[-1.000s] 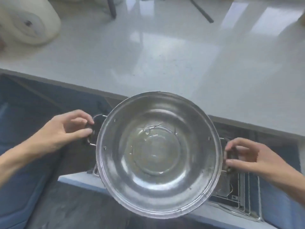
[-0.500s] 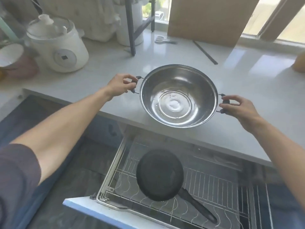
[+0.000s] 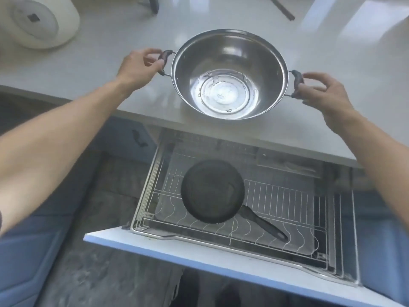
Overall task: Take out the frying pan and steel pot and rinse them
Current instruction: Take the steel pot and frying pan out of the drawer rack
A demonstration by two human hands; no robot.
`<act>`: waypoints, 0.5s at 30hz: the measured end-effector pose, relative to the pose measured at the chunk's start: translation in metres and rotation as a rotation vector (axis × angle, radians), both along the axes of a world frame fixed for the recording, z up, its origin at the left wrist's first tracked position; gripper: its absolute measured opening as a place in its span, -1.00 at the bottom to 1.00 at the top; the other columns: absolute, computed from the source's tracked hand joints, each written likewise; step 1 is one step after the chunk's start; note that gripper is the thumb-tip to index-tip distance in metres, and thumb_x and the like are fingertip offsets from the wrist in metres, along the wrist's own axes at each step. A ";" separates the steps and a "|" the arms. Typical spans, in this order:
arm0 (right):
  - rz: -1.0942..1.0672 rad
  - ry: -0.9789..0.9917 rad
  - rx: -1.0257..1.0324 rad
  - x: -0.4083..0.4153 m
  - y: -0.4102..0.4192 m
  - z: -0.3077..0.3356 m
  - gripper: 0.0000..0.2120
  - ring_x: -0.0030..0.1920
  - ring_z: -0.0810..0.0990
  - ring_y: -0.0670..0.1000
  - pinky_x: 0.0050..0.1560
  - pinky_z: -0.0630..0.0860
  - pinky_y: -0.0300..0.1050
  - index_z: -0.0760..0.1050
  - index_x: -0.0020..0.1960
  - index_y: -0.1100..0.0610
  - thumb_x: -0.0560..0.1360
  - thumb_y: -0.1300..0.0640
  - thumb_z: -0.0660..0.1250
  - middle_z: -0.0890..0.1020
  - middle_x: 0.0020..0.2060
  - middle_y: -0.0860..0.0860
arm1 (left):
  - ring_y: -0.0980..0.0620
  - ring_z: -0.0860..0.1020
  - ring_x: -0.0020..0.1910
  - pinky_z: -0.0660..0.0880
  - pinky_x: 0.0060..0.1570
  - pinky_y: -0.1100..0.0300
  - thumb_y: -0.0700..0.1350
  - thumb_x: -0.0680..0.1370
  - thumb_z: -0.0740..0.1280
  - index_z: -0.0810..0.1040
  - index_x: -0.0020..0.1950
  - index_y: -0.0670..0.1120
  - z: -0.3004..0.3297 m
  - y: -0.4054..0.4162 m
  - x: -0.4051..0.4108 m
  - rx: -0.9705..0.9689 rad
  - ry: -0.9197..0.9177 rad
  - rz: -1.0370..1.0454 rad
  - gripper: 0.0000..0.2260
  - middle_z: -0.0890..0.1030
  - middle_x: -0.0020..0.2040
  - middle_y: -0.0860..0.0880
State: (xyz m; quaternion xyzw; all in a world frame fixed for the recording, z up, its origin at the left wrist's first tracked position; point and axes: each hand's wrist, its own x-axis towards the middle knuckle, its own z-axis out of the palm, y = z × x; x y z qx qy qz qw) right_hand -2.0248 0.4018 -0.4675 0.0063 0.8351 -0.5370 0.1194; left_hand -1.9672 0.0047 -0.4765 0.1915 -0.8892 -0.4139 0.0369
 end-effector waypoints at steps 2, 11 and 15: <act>-0.124 0.199 0.029 0.040 0.012 0.000 -0.81 -0.08 0.61 -0.13 0.03 0.52 -0.22 0.45 0.04 -0.10 0.45 0.06 0.36 0.62 -0.02 -0.03 | 0.27 0.54 -0.07 0.48 -0.02 0.33 0.08 0.49 0.25 0.53 0.19 0.09 -0.002 0.010 0.035 -0.090 0.196 0.135 -0.71 0.59 0.04 0.11; 0.585 -0.306 0.470 0.203 0.069 -0.177 -0.79 0.00 0.57 -0.08 0.05 0.47 -0.10 0.47 -0.07 -0.16 0.40 0.08 0.43 0.56 -0.03 -0.17 | 0.01 0.49 0.23 0.44 0.20 0.06 0.06 0.52 0.31 0.53 0.17 0.13 -0.169 0.060 0.142 -0.202 -0.497 -0.857 -0.77 0.53 0.25 0.04; 0.535 -0.462 0.446 0.207 0.064 -0.237 -0.72 0.12 0.56 -0.05 0.10 0.40 -0.15 0.49 0.02 -0.13 0.36 0.06 0.45 0.59 0.07 -0.10 | -0.05 0.45 0.29 0.39 0.26 0.02 0.02 0.53 0.31 0.46 0.27 0.11 -0.228 0.059 0.129 -0.308 -0.688 -0.840 -0.70 0.47 0.35 0.01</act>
